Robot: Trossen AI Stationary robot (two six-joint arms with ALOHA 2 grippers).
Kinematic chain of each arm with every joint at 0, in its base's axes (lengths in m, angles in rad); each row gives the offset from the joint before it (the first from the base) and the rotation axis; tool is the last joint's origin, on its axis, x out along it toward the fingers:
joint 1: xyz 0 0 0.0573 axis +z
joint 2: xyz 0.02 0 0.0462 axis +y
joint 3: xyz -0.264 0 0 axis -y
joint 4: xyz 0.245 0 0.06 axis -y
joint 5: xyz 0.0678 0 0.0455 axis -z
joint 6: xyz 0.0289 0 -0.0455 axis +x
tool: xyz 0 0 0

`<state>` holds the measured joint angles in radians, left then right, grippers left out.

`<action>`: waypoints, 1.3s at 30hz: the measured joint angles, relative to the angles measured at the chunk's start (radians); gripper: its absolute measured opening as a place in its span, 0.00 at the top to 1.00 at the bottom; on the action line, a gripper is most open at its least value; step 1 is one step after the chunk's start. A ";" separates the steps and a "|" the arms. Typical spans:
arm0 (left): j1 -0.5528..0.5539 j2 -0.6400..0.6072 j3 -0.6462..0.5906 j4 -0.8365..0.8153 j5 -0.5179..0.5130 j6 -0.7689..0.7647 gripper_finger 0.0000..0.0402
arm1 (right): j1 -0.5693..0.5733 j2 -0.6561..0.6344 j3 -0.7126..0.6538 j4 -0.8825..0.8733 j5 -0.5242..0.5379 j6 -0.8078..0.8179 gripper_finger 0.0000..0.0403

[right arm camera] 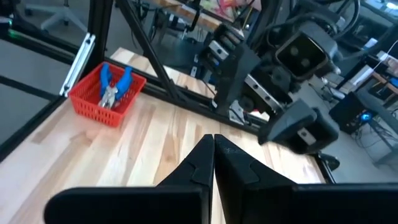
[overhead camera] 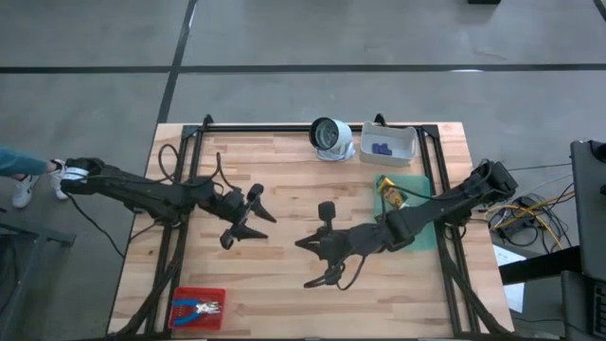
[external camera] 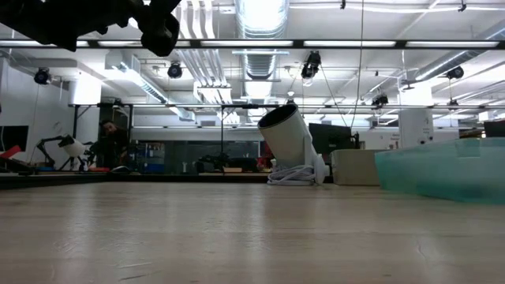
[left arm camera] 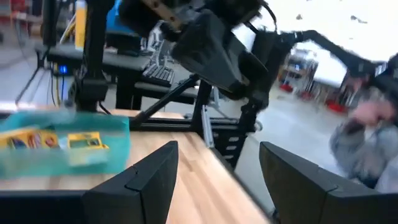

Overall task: Pick & Place School Supplies
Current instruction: Return to Home Position

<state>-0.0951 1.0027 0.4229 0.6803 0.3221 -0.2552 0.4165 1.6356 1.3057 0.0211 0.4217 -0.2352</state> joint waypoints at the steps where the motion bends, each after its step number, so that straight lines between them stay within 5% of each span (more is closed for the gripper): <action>1: 0.000 -0.001 -0.003 -0.002 0.010 0.041 0.42 | 0.000 0.000 0.000 -0.007 0.000 0.000 0.98; 5: 0.000 -0.007 -0.008 -0.038 0.063 0.221 0.42 | -0.001 0.000 -0.001 -0.034 0.009 -0.001 0.98; 13: 0.000 -0.007 -0.012 -0.094 0.056 0.260 0.46 | -0.004 0.002 -0.005 -0.086 0.076 0.012 0.98; 28: 0.016 -0.100 -0.012 -0.177 0.015 0.407 0.98 | -0.005 -0.001 -0.028 -0.122 0.077 0.044 0.98; 39: 0.022 -0.359 -0.019 -0.462 -0.278 0.539 0.99 | -0.026 -0.081 -0.149 -0.102 0.076 0.071 0.98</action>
<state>-0.0734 0.6435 0.4036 0.2188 0.0440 0.2842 0.3908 1.5542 1.1567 -0.0812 0.4976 -0.1642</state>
